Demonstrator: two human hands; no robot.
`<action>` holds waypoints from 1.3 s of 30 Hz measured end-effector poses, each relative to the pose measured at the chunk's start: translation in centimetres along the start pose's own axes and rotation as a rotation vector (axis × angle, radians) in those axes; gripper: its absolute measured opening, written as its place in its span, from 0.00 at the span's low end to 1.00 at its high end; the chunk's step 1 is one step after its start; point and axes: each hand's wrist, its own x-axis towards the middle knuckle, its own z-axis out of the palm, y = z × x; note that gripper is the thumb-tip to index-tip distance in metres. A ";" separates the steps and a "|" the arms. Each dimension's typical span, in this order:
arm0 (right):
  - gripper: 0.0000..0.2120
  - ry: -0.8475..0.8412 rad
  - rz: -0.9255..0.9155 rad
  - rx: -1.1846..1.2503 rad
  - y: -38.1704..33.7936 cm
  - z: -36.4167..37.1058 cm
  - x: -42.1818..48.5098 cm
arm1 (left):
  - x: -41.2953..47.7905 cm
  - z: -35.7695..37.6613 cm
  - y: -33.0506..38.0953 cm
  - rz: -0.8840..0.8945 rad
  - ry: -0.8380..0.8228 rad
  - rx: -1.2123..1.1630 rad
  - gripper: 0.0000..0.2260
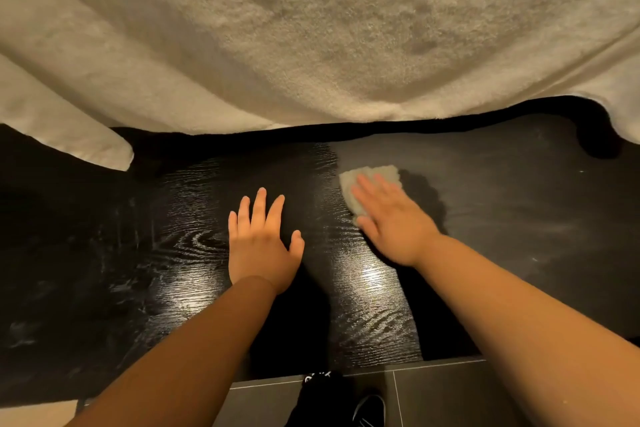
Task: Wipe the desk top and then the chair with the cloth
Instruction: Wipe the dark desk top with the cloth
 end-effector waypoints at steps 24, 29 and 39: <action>0.31 -0.081 0.340 0.080 -6.2 -1.0 2.7 | 2.1 -1.6 -0.4 0.055 -0.080 -0.013 0.33; 0.33 -0.096 0.056 -0.032 -3.4 -0.8 2.3 | 6.2 -1.6 -1.7 0.132 -0.051 0.003 0.34; 0.32 -0.021 0.303 -0.020 -5.8 -0.6 5.4 | 8.0 -1.1 -2.0 0.156 -0.119 0.035 0.36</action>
